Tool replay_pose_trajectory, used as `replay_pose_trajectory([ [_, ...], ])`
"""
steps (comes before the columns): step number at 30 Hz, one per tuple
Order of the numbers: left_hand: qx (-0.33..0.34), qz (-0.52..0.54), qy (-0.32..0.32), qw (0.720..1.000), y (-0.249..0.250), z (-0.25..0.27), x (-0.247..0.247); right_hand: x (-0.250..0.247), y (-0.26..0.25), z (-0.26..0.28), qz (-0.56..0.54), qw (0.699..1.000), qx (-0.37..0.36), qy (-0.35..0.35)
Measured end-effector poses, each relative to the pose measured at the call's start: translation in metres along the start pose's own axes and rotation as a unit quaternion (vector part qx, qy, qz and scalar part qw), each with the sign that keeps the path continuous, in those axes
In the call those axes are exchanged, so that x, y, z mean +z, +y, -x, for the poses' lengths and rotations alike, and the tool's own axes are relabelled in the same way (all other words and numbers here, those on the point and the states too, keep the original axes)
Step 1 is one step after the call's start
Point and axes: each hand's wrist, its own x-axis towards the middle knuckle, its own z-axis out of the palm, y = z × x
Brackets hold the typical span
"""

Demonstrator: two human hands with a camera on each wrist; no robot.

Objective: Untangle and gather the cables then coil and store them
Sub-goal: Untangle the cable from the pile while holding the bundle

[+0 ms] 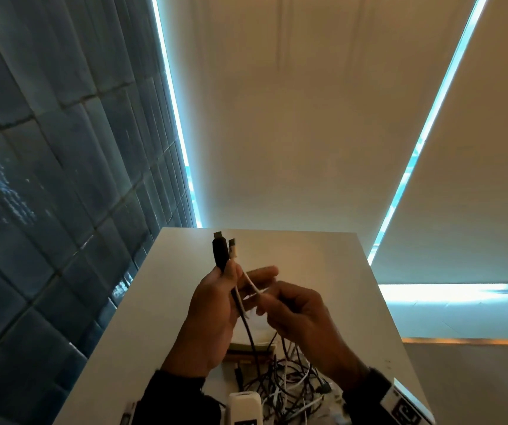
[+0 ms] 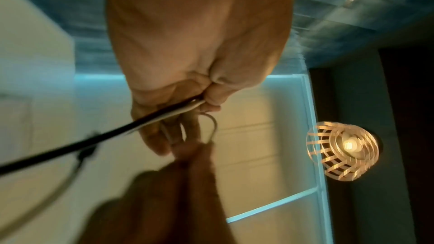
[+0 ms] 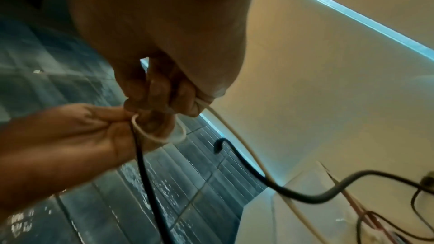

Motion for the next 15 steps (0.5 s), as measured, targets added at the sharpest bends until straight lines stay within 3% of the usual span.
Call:
replay_pose_trajectory([
  [5,0.071,0.17,-0.024,0.983,0.01,-0.001,0.001,-0.006,0.035,0.003,0.042,0.997,0.064,-0.012],
  [10,0.104,0.172,0.014,0.98,0.014,-0.006,-0.009,-0.026,0.093,0.011,0.157,0.982,0.104,0.007],
  [15,0.112,0.197,0.017,0.974,0.017,-0.005,-0.014,-0.037,0.128,0.022,0.178,0.968,0.173,0.02],
])
